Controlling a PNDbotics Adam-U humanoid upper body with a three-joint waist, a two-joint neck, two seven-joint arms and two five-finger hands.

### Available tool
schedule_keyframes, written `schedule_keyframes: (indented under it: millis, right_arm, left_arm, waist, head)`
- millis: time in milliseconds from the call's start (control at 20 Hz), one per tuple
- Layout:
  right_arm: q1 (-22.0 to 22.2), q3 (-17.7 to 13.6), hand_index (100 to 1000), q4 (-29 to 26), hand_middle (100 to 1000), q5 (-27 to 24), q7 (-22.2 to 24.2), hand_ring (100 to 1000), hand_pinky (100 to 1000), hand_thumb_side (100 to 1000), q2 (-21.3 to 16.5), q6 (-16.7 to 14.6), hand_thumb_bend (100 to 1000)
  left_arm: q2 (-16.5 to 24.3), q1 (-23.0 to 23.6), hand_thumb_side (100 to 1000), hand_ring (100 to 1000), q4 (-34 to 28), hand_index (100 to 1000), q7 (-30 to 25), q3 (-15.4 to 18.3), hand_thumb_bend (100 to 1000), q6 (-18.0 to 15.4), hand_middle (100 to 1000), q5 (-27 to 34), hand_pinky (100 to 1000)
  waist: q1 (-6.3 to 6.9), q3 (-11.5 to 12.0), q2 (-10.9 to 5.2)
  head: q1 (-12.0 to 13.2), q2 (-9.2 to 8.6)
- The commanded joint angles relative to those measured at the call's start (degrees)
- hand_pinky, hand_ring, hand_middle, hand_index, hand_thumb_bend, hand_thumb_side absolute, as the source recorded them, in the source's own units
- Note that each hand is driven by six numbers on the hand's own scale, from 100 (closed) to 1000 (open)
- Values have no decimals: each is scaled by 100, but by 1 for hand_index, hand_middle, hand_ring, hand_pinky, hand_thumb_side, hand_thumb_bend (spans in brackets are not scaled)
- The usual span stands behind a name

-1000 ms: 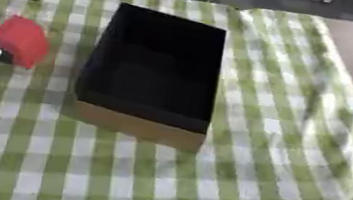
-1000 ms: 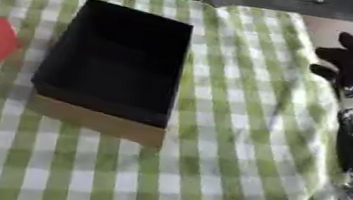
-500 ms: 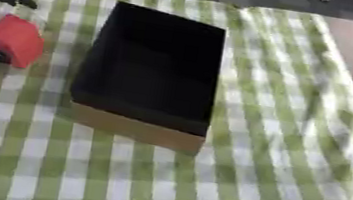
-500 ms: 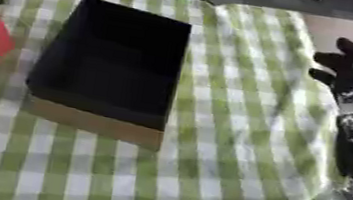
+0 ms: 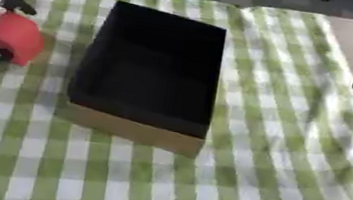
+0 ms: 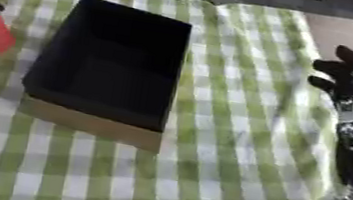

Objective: Pick up objects on the table and place them in the box.

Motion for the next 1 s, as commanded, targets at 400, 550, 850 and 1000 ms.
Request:
schedule_keyframes:
  millis: [400, 550, 850, 1000]
  right_arm:
    - [-41, -29, 881, -97, 674, 11, -54, 829, 779, 721, -22, 63, 100]
    - [-33, -29, 881, -97, 673, -11, -60, 829, 779, 719, -13, 81, 100]
    - [-25, -28, 881, -97, 672, -61, -38, 829, 780, 719, -8, 116, 100]
    - [-27, -34, 881, -97, 672, -90, -36, 829, 780, 719, -9, 130, 100]
  left_arm:
    - [13, -71, 227, 804, 93, 948, -492, 71, 295, -146, 717, -216, 722]
    - [7, -51, 215, 772, 56, 889, -168, 75, 273, -196, 636, -329, 709]
    - [25, -51, 206, 725, -28, 697, 694, 92, 167, -235, 559, -604, 681]
    - [28, -88, 202, 723, -71, 691, 851, 94, 127, -223, 568, -615, 675]
  waist:
    - [111, -51, -33]
    - [113, -62, -41]
    - [107, -53, -84]
    - [105, -27, -126]
  head:
    - [32, -72]
    - [9, -47]
    - [-44, 17]
    - [-65, 76]
